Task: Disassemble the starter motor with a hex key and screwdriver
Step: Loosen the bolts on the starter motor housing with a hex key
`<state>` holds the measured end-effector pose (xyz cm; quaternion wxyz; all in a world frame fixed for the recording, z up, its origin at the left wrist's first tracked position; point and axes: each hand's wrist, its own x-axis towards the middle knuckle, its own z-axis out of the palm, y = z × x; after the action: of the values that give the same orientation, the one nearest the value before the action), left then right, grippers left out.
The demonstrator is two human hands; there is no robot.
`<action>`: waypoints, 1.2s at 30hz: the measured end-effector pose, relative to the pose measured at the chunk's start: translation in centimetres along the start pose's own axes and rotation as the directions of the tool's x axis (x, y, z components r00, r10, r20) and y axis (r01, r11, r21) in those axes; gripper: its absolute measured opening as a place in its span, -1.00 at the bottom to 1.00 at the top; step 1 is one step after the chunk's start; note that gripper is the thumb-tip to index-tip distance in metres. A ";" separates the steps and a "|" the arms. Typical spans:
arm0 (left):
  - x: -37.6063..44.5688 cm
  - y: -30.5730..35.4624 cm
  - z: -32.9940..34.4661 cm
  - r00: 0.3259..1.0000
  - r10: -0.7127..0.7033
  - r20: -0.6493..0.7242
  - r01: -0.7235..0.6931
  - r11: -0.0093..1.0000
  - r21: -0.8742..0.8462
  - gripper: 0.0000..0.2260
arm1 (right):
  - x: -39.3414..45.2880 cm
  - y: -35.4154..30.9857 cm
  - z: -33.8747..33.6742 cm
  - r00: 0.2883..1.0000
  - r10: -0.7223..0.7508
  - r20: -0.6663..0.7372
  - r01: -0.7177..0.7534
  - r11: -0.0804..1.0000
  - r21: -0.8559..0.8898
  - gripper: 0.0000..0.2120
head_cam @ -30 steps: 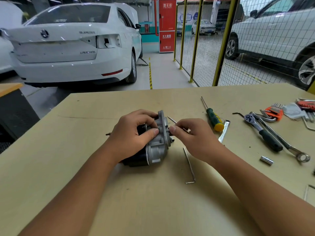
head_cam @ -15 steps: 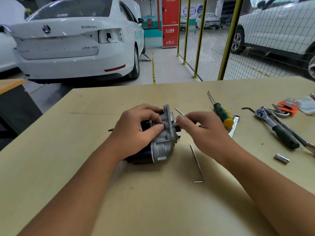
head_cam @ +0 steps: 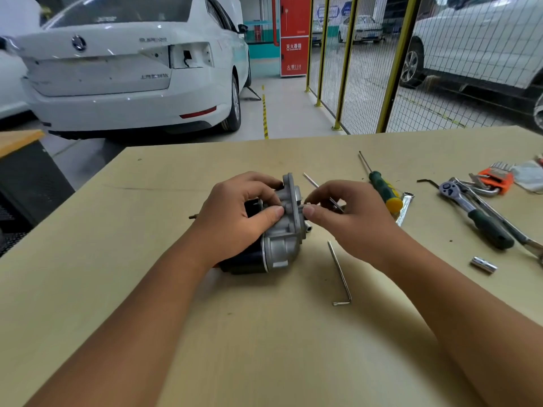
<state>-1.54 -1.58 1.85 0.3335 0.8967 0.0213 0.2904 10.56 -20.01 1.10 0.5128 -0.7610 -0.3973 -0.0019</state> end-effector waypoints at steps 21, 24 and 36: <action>0.1 -0.1 0.1 1.000 0.005 -0.007 -0.005 1.000 0.001 -0.93 | -0.5 -0.1 0.9 0.996 0.015 -0.092 -0.005 0.995 0.104 -0.83; 0.1 0.1 0.1 1.000 0.000 -0.008 -0.001 1.000 -0.007 -0.93 | -0.2 0.1 1.1 0.992 0.039 -0.120 -0.043 0.998 -0.038 -0.75; 0.0 -0.2 0.1 1.000 0.001 -0.009 -0.001 1.000 -0.022 -0.88 | -0.4 -0.1 0.5 0.998 0.048 -0.037 -0.046 0.996 0.074 -0.93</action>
<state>-1.41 -1.51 1.71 0.3428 0.8917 0.0193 0.2950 10.06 -19.86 0.79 0.5479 -0.7506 -0.3692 0.0102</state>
